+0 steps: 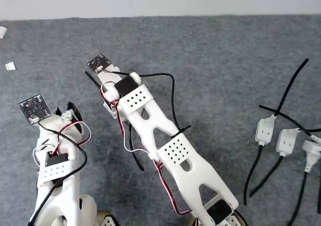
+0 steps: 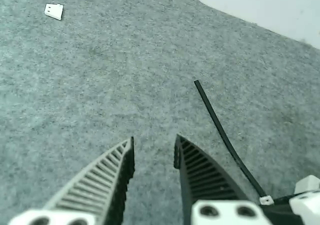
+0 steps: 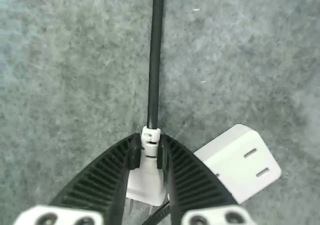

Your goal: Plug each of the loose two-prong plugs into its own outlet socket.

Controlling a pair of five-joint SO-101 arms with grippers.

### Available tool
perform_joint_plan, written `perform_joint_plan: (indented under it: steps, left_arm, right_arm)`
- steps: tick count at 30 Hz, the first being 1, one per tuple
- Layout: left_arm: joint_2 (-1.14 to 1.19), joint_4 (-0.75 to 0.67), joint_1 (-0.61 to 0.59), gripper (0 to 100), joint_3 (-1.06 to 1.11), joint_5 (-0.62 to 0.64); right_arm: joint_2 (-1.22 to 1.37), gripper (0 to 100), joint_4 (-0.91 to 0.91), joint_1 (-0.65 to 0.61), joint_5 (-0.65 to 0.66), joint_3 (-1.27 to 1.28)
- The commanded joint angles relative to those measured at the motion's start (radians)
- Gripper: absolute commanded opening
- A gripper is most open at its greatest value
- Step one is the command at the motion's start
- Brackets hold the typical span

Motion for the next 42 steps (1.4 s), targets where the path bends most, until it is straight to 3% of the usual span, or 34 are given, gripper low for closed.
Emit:
perform_joint_plan:
  steps: [1, 3, 18, 23, 36, 42]
  left_arm:
    - [-0.023, 0.009, -0.006, 12, -0.024, 0.005]
    - [-0.023, 0.009, -0.006, 12, -0.024, 0.005]
    - [-0.023, 0.009, -0.006, 12, -0.024, 0.005]
    - [-0.023, 0.009, -0.006, 12, -0.024, 0.005]
    - [-0.020, 0.011, -0.008, 12, -0.027, 0.002]
    - [-0.009, 0.235, -0.026, 12, -0.137, -0.051]
  right_arm:
    - [-0.018, 9.2, -0.019, -0.010, 0.009, -0.012]
    - [-0.019, 13.0, -0.028, -0.012, 0.009, -0.006]
    - [-0.019, 7.1, -0.045, -0.027, 0.054, 0.002]
    - [-0.019, 0.9, -0.030, -0.022, 0.054, 0.002]
    - [-0.051, 0.9, 0.053, -0.021, 0.049, -0.063]
    - [-0.209, 0.9, 0.153, -0.019, 0.054, -0.069]
